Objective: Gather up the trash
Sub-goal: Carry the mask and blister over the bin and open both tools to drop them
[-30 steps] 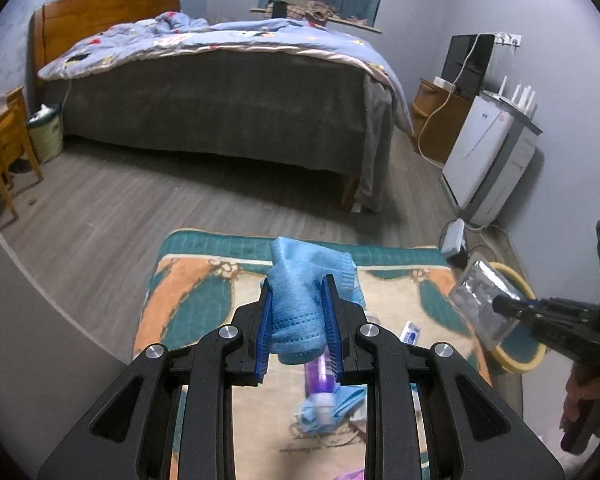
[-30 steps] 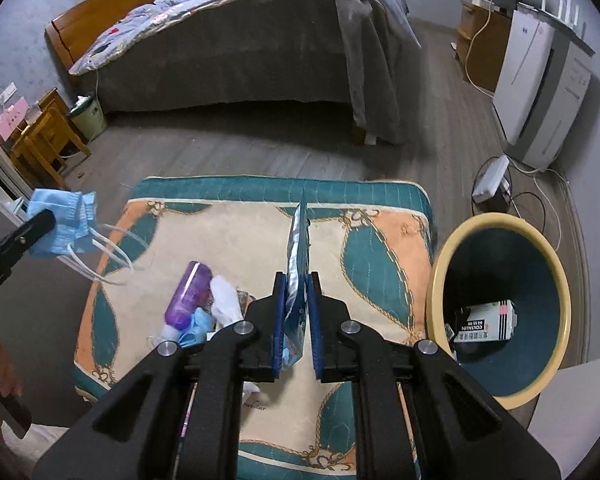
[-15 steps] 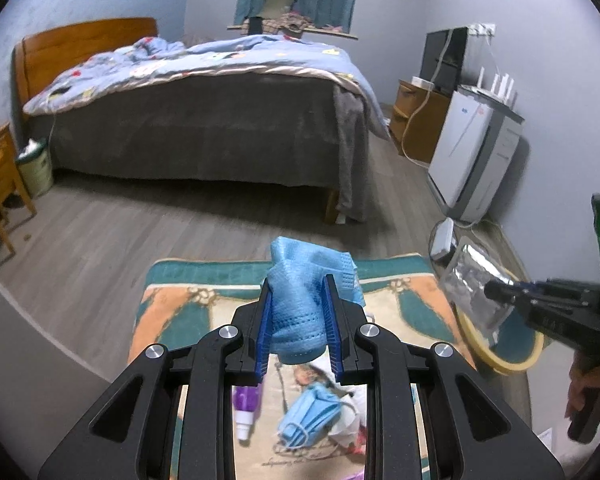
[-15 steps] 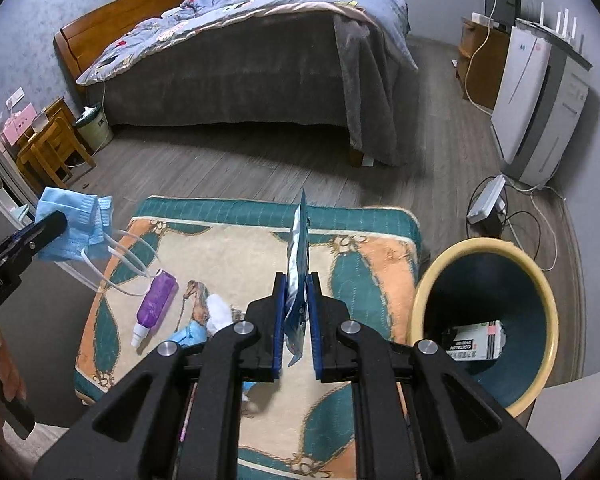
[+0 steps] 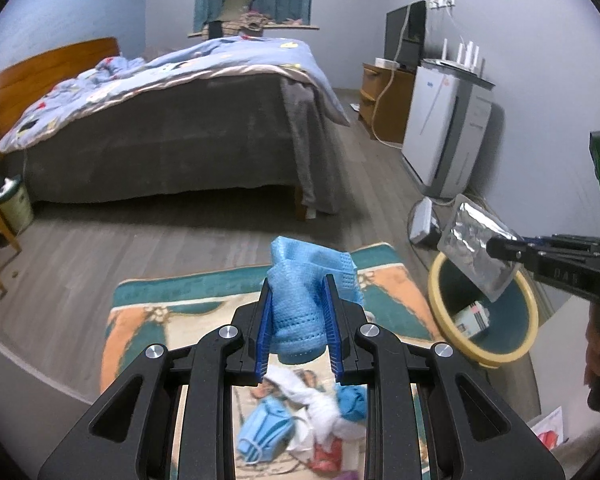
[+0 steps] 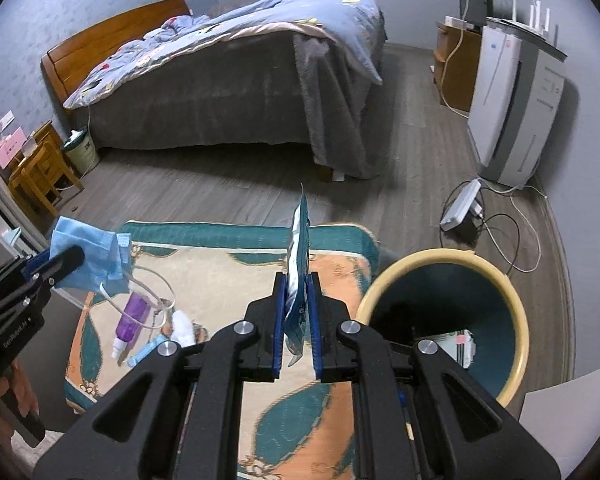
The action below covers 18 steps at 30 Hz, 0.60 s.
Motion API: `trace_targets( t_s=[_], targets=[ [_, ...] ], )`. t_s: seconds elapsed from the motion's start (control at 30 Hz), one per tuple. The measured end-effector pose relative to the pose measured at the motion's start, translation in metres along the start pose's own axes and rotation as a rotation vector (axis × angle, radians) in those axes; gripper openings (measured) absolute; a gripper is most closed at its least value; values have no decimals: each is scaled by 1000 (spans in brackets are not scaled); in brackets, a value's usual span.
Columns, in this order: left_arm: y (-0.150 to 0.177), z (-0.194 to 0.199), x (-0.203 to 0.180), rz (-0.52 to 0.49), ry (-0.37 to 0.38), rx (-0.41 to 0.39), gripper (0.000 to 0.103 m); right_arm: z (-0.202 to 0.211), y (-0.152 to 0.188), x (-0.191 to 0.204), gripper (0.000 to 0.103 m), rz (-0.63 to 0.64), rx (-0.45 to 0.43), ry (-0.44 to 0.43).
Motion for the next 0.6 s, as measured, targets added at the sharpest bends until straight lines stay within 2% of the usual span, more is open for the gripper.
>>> trace_targets(
  t_s=[0.6],
  targets=[
    [-1, -26, -85, -126, 63, 21, 25, 12, 3, -98, 10, -90, -7, 101]
  ],
)
Point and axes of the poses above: each gripper's, at about its wrist camera, not at the fingertips, and z roughly against the way its jaws point, x to its left, y to its underside, the point moved 8 cm from there along -z, roughly the way its jaws point, and after that the axes turned 4 degrees about -z, right-handed, at the moved point
